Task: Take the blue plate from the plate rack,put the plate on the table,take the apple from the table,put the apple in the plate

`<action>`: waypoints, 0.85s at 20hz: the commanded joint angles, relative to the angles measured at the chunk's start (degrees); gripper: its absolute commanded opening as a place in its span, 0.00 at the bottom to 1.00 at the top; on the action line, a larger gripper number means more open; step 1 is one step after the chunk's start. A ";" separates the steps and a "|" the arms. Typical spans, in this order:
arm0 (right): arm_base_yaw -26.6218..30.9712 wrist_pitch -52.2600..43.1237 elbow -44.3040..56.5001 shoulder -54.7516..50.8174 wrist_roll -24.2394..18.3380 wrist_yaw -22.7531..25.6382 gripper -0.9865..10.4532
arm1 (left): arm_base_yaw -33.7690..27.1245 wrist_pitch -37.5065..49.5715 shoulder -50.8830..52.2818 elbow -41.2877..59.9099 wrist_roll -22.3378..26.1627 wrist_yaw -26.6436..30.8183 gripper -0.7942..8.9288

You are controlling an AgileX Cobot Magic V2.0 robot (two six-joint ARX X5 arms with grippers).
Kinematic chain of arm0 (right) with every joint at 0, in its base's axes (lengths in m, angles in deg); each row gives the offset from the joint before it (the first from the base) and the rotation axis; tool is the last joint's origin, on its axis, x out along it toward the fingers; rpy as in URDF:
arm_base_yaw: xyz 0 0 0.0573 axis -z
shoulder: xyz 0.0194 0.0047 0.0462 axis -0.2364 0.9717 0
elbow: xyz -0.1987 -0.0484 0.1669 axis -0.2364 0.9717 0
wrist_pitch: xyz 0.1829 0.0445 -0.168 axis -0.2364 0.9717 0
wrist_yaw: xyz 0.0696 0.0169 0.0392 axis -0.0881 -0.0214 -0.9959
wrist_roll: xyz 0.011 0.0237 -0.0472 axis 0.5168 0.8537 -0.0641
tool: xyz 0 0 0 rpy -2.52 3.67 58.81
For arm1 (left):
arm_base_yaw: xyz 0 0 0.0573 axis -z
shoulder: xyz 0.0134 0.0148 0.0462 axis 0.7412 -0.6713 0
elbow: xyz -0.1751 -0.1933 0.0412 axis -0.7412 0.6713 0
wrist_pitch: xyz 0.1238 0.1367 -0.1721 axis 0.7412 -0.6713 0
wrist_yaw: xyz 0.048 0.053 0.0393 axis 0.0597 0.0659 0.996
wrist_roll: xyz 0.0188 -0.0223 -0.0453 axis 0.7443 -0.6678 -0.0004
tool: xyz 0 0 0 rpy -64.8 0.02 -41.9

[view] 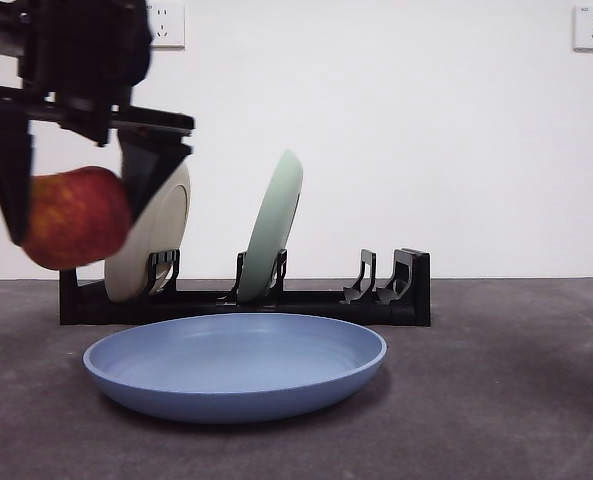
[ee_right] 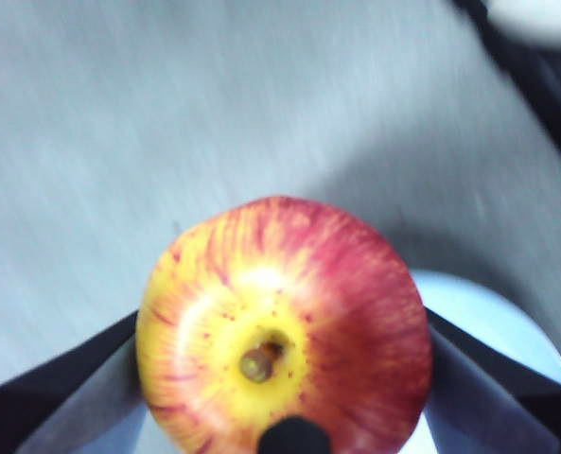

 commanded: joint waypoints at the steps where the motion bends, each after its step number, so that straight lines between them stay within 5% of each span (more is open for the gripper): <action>1: -0.20 -1.27 3.50 -3.02 -1.20 1.53 0.08 | -0.28 0.35 0.46 0.22 -0.85 -0.79 0.07; 6: 0.85 -17.29 30.25 -20.13 1.38 3.63 0.08 | -0.28 0.35 0.46 0.22 -1.07 -2.80 0.07; 10: 3.43 -33.88 54.10 -31.45 7.30 0.52 0.08 | -0.26 0.35 0.46 0.22 -1.07 -2.45 0.07; 17: 3.67 -50.62 70.36 -33.14 9.49 0.44 0.08 | -0.26 0.35 0.44 0.22 -1.79 -2.45 0.07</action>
